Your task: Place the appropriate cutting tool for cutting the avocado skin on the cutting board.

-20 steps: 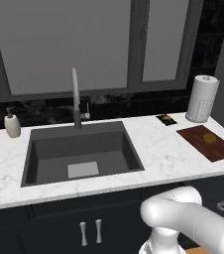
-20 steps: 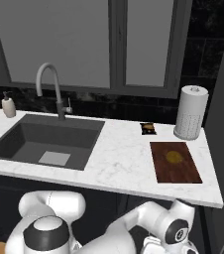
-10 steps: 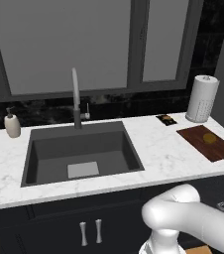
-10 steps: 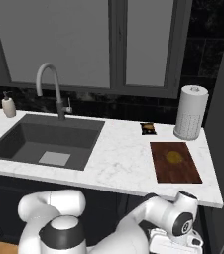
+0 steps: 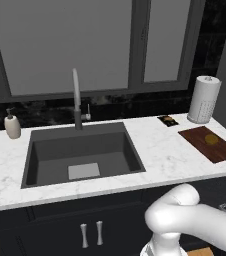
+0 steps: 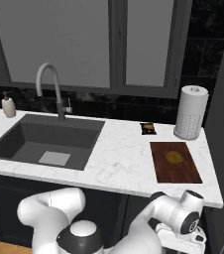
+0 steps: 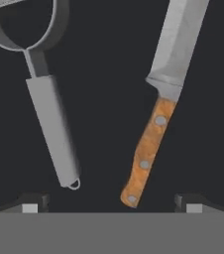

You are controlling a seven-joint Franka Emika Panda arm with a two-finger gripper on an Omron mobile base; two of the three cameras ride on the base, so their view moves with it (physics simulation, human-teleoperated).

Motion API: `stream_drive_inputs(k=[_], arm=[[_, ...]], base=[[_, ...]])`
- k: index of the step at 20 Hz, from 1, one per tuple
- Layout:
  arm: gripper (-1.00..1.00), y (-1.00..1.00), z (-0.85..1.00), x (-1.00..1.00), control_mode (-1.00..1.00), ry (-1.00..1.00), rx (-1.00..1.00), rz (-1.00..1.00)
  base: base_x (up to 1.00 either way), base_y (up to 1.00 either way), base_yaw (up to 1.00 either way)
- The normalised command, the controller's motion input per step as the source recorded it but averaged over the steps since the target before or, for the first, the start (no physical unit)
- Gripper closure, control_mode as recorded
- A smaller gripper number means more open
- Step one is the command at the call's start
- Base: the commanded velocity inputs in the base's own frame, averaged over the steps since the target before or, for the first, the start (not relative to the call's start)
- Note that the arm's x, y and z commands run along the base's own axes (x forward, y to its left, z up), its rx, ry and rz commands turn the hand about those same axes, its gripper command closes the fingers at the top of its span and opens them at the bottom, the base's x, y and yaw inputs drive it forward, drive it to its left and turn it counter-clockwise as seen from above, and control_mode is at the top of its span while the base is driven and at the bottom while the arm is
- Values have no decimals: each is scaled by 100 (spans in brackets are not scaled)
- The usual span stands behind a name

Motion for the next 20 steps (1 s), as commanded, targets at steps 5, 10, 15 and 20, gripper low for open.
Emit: stream_drive_inputs(k=[5, 10, 15, 20], arm=[[-100, -4, -26, 24, -100, -4, -3, -15], [-100, -21, -20, 16, -100, -6, -3, -8], [-100, -10, -26, 7, -100, -3, -1, 0], [-100, 0, -27, 21, -100, 0, 0, 0]], base=[[0, 0, 0], [0, 0, 0], [0, 0, 0], [0, 0, 0]])
